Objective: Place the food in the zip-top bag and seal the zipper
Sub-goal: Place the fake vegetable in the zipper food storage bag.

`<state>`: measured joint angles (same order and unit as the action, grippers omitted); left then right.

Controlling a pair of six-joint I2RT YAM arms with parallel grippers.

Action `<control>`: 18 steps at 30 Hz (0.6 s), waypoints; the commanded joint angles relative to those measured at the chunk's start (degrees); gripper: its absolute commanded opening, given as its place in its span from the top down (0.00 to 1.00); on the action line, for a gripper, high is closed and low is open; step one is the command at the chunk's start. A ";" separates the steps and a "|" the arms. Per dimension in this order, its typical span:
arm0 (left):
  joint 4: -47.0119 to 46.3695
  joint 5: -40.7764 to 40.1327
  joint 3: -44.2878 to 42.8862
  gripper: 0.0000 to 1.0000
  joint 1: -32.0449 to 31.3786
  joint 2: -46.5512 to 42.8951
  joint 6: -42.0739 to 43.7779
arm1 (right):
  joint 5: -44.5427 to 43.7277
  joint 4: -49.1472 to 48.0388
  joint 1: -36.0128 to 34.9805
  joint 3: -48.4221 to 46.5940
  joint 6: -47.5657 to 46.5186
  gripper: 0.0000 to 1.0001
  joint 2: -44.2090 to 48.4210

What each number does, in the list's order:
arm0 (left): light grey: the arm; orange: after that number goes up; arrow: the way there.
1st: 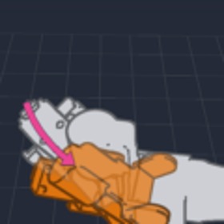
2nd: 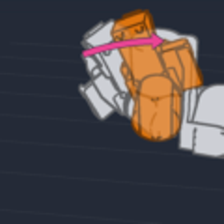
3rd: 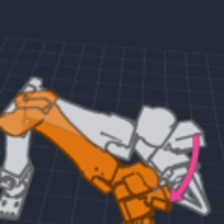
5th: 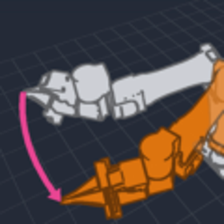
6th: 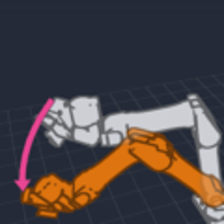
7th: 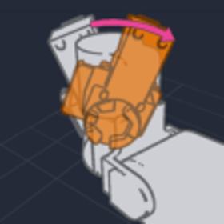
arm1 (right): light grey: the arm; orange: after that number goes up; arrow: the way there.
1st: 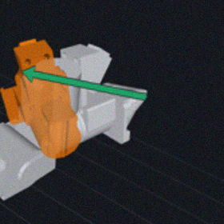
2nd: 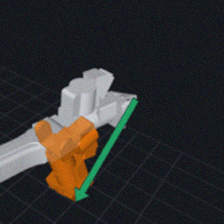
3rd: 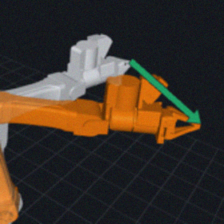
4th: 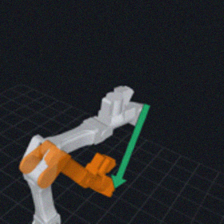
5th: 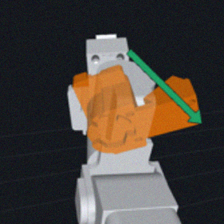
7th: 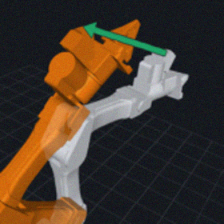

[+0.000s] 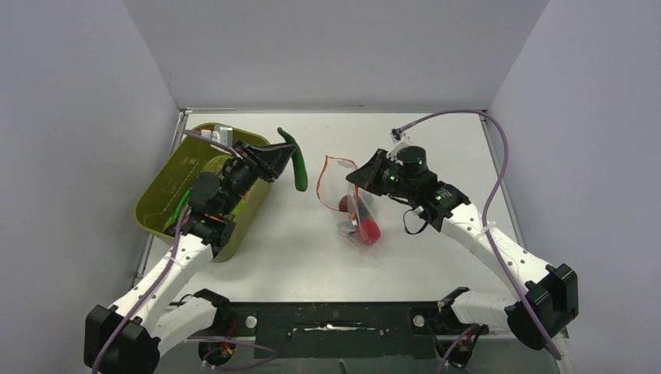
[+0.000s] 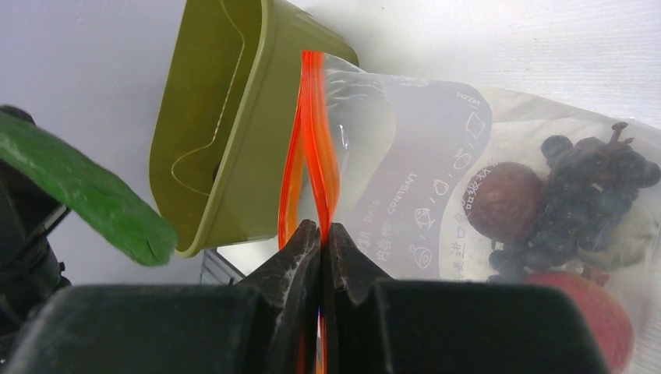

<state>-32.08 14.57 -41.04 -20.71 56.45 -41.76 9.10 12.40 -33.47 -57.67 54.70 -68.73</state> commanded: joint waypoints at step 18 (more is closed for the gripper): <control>-18.60 -23.03 2.58 1.00 -23.89 13.60 6.65 | -0.36 -3.79 -1.69 -2.78 0.20 1.00 1.49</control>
<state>-46.30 -2.00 -38.30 -42.59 69.63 -36.93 9.45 12.43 -34.61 -57.93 54.89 -69.12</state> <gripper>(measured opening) 0.235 0.031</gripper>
